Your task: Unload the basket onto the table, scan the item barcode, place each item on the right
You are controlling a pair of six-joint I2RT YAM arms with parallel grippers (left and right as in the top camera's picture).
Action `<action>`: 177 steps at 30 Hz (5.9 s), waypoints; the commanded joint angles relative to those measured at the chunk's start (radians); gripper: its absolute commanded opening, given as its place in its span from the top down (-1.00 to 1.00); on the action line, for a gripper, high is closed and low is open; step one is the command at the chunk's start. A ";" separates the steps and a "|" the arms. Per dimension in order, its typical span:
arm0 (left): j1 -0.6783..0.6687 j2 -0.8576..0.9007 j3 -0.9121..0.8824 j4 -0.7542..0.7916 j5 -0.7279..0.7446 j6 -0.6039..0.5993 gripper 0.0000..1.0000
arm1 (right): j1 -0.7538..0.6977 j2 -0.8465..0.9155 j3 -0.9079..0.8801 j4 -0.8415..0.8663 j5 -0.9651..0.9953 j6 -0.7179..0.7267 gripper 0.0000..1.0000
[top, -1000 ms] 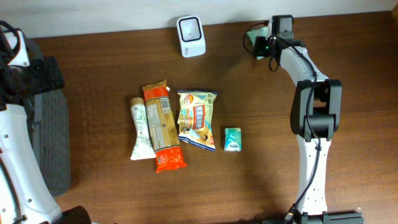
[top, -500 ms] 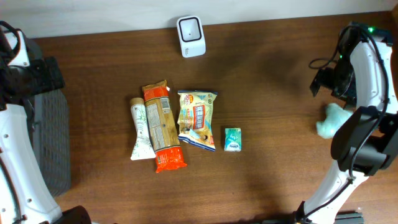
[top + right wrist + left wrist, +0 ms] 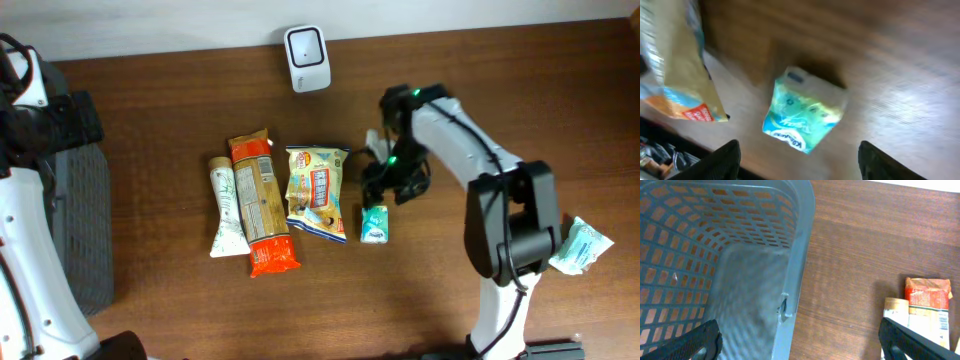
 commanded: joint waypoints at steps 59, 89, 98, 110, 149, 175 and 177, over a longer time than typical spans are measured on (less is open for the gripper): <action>0.002 -0.011 0.005 0.001 -0.004 0.013 -0.98 | 0.256 0.200 0.839 0.686 0.910 -0.422 0.92; 0.002 -0.011 0.005 0.001 -0.004 0.013 -0.98 | -0.285 0.003 0.785 -0.340 0.426 0.232 0.92; 0.002 -0.011 0.005 0.001 -0.004 0.013 -0.98 | -0.639 0.055 0.370 -0.286 0.321 0.170 -0.28; 0.002 -0.011 0.005 0.001 -0.004 0.013 -0.98 | 0.359 0.051 0.391 -0.005 0.167 -0.200 -0.97; 0.002 -0.011 0.005 0.001 -0.004 0.013 -0.98 | -0.321 0.019 0.160 0.086 -0.215 -0.100 -0.97; 0.002 -0.011 0.005 0.001 -0.004 0.013 -0.98 | 0.196 0.214 0.153 0.229 0.156 -0.555 0.01; 0.002 -0.011 0.005 0.001 -0.004 0.013 -0.98 | 0.145 0.214 0.100 0.230 0.083 -0.556 0.20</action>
